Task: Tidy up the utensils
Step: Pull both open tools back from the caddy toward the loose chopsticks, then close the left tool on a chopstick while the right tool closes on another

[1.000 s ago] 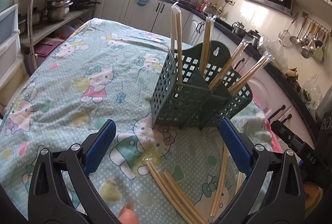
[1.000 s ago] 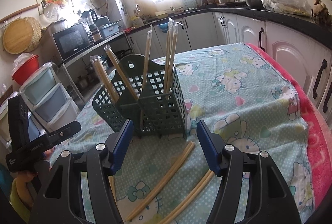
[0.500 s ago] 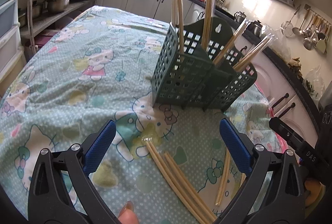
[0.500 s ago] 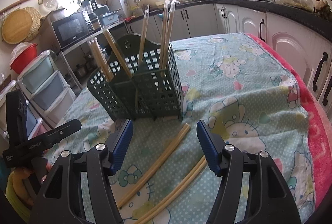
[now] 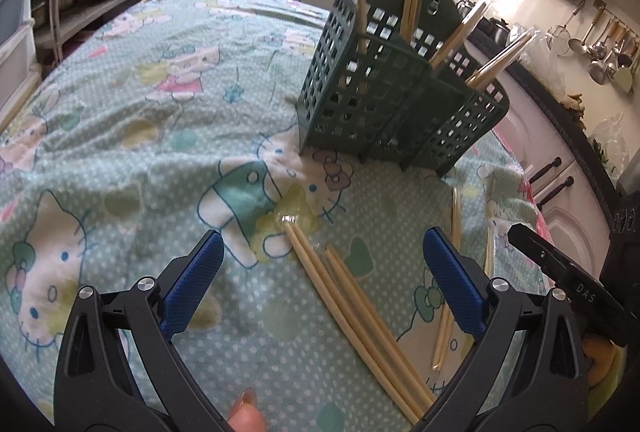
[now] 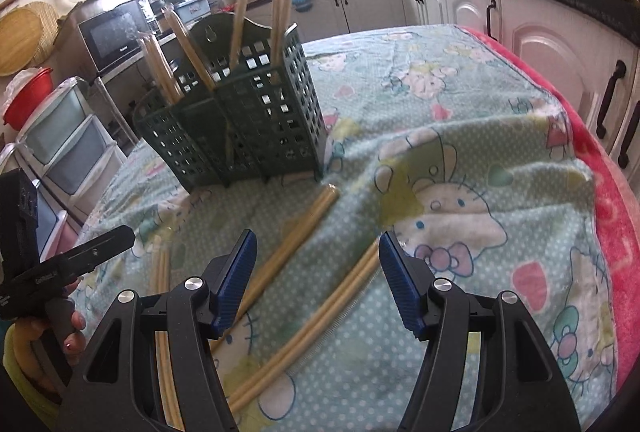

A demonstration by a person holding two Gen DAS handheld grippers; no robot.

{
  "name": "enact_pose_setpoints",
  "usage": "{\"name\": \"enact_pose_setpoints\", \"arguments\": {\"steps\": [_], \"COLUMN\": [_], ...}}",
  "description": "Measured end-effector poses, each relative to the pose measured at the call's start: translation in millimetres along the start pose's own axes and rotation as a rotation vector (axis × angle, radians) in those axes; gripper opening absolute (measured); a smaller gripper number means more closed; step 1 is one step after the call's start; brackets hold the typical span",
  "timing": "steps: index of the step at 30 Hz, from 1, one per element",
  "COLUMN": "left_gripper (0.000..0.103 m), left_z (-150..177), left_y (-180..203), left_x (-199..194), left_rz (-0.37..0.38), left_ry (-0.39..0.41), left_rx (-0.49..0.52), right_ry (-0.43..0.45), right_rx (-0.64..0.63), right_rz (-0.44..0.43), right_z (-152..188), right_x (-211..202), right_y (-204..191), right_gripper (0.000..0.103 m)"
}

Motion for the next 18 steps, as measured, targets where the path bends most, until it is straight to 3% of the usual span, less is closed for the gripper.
{"name": "enact_pose_setpoints", "arguments": {"steps": [7,14,18], "left_gripper": [0.057,0.049,0.034], "left_z": [12.8,7.3,4.9], "left_y": [-2.0,-9.5,-14.8], "left_x": [12.8,25.7,34.4], "left_rz": [0.046,0.051,0.028], "left_ry": [-0.071,-0.089,-0.094], "left_rx": [-0.063,-0.131,-0.14], "right_ry": [-0.031,-0.064,-0.083], "right_rx": [0.014,0.026,0.033], "right_rz": [0.008,0.02,0.034], "right_z": [11.0,16.7,19.2], "right_x": [4.1,10.2,15.1], "right_y": [7.2,12.5,16.4], "right_gripper": [0.061,0.061,0.061]}}
Point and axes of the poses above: each gripper's, at about its wrist camera, not at the fingertips, and x roughly the way its jaws point, y to its right, z to its underside, the point moved 8 cm from there along x, roughly the way its jaws point, and after that the axes turned 14 degrees about y, right-handed, at the moved point
